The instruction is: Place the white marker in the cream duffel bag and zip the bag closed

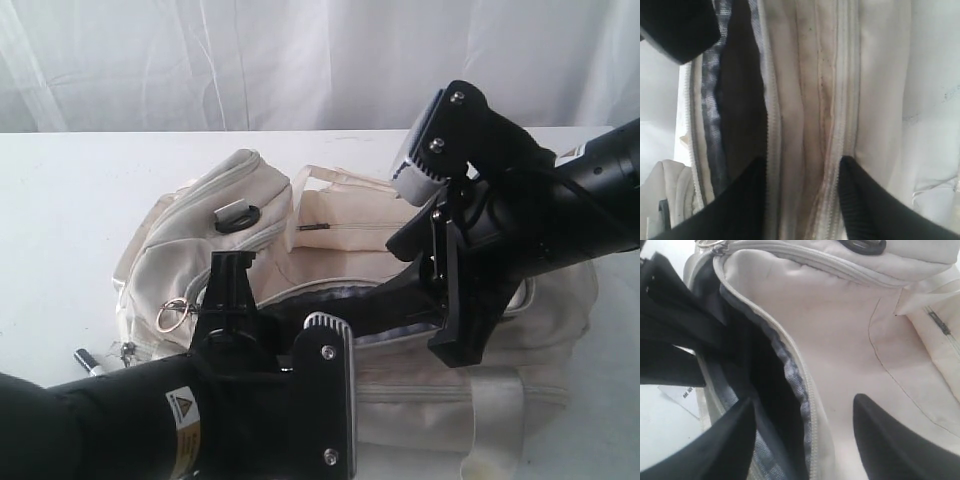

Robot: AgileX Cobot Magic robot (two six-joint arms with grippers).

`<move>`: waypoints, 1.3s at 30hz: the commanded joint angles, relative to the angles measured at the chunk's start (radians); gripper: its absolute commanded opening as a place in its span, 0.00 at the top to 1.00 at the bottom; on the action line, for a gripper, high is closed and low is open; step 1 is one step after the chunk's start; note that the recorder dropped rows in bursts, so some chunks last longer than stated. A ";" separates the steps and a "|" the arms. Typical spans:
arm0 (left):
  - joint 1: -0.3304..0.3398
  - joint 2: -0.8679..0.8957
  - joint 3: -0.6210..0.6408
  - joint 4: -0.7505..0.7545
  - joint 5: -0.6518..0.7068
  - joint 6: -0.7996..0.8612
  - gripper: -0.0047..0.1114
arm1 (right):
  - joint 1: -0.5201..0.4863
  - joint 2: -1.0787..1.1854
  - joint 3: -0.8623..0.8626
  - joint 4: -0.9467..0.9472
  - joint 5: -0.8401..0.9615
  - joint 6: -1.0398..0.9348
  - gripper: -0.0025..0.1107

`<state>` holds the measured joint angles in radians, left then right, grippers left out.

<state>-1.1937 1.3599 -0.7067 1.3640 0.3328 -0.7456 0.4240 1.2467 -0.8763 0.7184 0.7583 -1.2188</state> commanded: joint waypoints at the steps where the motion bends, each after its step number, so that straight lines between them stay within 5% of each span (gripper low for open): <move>1: -0.005 0.015 -0.005 0.016 0.010 -0.070 0.79 | -0.005 0.002 -0.008 0.010 0.035 -0.008 0.50; 4: -0.005 0.013 -0.005 0.016 0.016 -0.070 0.96 | -0.005 0.002 -0.008 0.010 0.076 -0.008 0.50; 17: -0.005 0.013 -0.005 -0.015 0.047 -0.070 0.96 | -0.005 -0.002 -0.008 0.048 0.150 -0.008 0.50; 34: -0.005 0.013 -0.005 -0.013 0.062 -0.070 0.96 | -0.005 0.104 -0.008 -0.008 0.019 -0.044 0.50; 39: -0.005 0.013 -0.005 -0.013 0.062 -0.070 0.96 | -0.005 0.143 -0.008 -0.008 -0.046 -0.064 0.69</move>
<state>-1.1937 1.3758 -0.7090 1.3535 0.3621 -0.8039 0.4240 1.3724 -0.8763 0.7123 0.7570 -1.2626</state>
